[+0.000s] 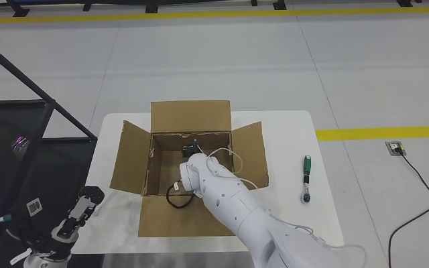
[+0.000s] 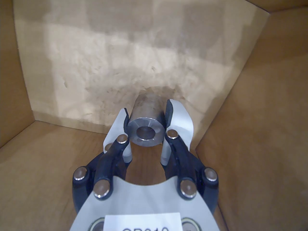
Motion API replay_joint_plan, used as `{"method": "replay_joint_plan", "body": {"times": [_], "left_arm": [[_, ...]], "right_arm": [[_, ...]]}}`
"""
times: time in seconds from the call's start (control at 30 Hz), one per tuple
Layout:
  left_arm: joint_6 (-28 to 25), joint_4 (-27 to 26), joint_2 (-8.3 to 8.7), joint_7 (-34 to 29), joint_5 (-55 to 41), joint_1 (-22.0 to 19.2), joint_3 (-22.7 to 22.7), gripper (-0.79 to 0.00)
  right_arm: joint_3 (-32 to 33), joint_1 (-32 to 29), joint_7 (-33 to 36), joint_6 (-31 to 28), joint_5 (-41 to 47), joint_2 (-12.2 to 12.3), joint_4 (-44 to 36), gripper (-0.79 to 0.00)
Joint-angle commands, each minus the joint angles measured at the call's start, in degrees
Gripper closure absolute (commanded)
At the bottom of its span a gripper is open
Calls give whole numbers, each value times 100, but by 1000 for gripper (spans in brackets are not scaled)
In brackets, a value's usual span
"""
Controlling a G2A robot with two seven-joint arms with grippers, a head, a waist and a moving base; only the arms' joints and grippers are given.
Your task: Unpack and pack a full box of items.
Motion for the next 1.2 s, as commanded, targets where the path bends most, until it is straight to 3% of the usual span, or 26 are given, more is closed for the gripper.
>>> {"method": "replay_joint_plan", "body": {"times": [0.0,0.03,0.07,0.37,0.67,0.77,0.97,1.17], "left_arm": [[-1,-1,-7,-9,1,-1,-5,-785],[-7,-5,-11,-15,7,-4,-10,-785],[-9,-11,-15,-22,16,-6,-11,-785],[23,-32,-47,-60,56,-30,-20,-785],[86,-37,-73,-154,49,-113,16,-785],[96,-32,-81,-175,51,-141,25,-785],[101,-10,-98,-220,27,-189,44,-785],[153,-16,-114,-256,63,-268,96,-785]], "right_arm": [[-6,-8,7,35,-7,1,-17,-289],[-4,-12,-2,42,-4,2,-20,-711],[3,-15,-18,39,9,4,-24,-785],[110,86,-282,116,105,23,-45,-785],[386,305,-1321,186,103,110,-584,-785],[461,260,-1608,550,-83,199,-1001,-785],[682,-189,-1794,1920,-855,594,-2536,-785],[985,-885,-699,2384,-2334,1276,-4547,-785]]}}
